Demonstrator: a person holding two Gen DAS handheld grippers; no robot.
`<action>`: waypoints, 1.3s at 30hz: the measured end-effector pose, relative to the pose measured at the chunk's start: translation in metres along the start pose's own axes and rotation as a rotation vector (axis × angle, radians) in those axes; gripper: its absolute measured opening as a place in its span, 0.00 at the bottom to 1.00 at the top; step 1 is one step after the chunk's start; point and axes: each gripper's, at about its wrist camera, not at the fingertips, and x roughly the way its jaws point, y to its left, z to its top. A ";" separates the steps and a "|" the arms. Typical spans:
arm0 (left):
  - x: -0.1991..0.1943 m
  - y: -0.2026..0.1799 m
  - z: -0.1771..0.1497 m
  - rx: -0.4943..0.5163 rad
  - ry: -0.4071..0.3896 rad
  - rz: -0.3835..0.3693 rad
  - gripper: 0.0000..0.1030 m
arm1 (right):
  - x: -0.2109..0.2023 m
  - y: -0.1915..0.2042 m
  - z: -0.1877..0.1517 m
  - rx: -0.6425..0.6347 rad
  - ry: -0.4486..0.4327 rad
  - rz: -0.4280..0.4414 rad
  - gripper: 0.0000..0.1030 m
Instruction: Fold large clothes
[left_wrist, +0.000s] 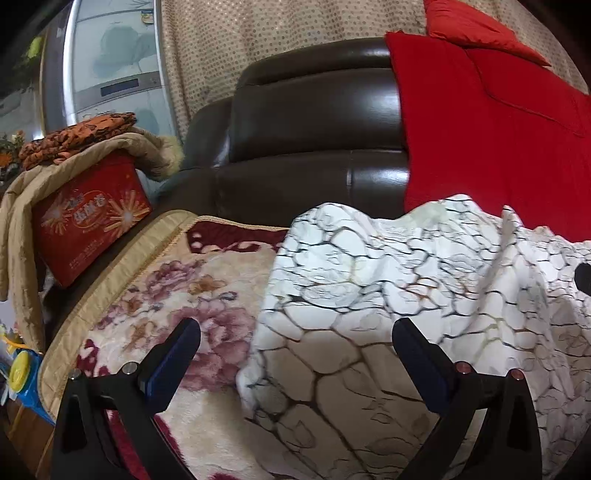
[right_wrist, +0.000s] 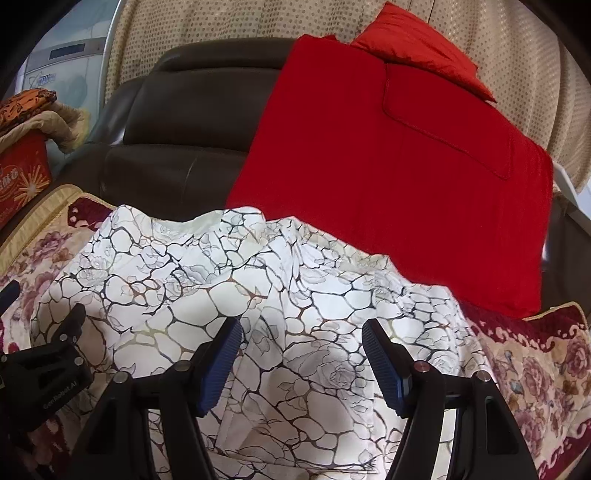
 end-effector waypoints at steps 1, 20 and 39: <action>0.002 0.003 0.000 -0.007 0.004 0.010 1.00 | 0.003 0.001 0.000 0.006 0.011 0.010 0.70; 0.024 0.029 -0.004 -0.074 0.059 0.022 1.00 | 0.067 0.008 0.019 0.203 0.195 0.220 0.70; 0.025 0.063 -0.003 -0.164 0.067 0.040 1.00 | 0.087 0.019 0.024 0.285 0.264 0.294 0.77</action>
